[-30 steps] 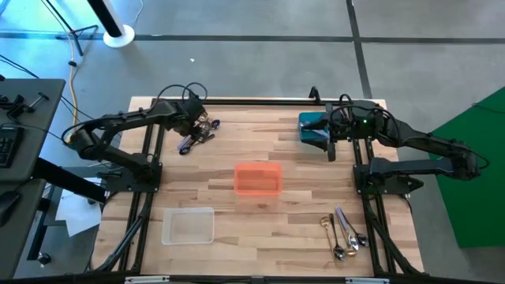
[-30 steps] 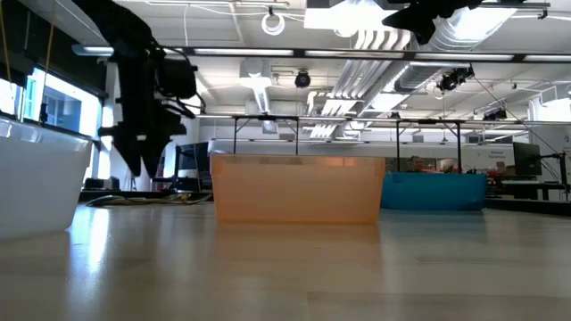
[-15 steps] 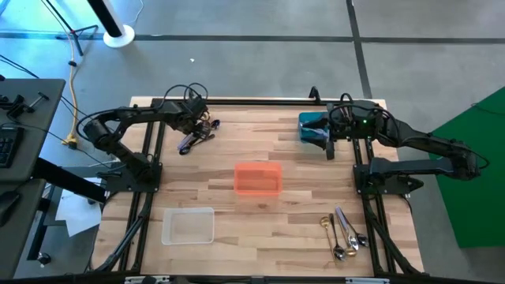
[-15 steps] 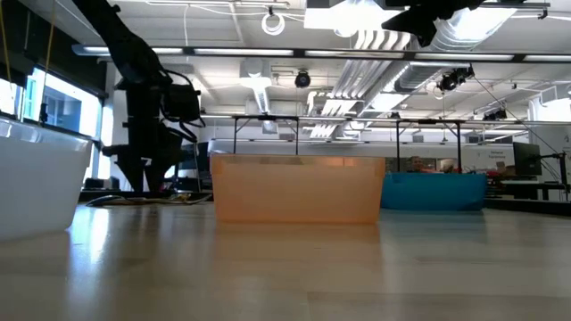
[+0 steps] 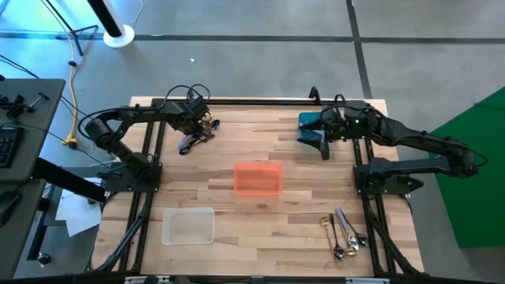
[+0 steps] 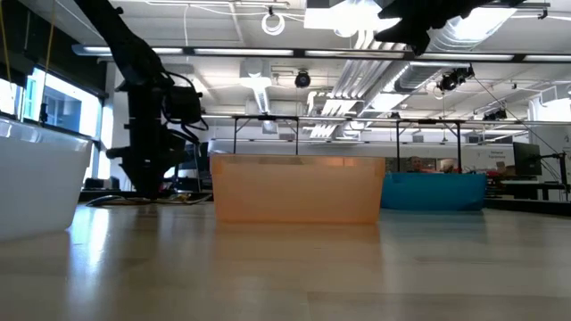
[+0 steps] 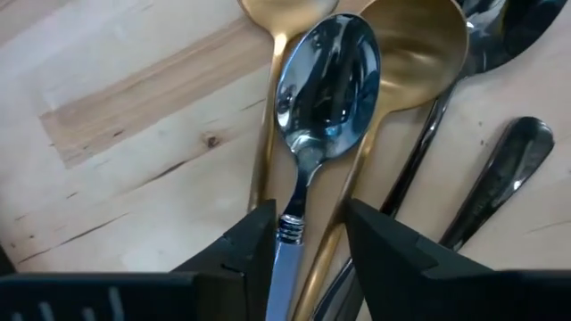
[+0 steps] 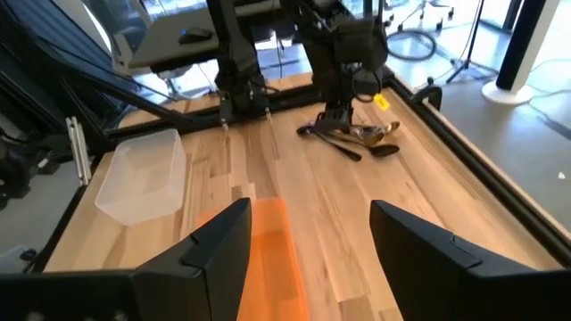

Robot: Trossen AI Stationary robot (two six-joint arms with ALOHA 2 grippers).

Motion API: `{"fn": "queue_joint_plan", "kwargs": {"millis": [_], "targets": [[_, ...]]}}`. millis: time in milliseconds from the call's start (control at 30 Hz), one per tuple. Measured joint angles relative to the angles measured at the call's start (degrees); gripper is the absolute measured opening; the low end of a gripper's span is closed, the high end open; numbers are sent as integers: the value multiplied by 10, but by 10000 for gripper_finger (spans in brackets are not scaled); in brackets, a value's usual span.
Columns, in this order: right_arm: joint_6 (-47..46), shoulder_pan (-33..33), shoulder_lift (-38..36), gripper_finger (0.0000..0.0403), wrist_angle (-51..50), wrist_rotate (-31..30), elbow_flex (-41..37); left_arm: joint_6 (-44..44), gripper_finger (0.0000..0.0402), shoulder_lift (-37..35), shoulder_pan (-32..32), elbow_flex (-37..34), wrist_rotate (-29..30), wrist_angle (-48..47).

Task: Sort silverware by color (type)
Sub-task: Put the top violet spoon into the blue bin

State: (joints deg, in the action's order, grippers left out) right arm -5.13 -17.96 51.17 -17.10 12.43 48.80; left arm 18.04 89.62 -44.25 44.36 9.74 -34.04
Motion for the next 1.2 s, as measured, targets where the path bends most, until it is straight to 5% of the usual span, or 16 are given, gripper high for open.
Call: {"fn": "queue_joint_plan", "kwargs": {"millis": [900,1200], "targets": [[-14,0,28,215,7,13,0,-42,73,1,-34,-1,-48,-2],[-15,0,28,215,7,13,0,-48,10,-4,-34,-1,-48,-3]]}}
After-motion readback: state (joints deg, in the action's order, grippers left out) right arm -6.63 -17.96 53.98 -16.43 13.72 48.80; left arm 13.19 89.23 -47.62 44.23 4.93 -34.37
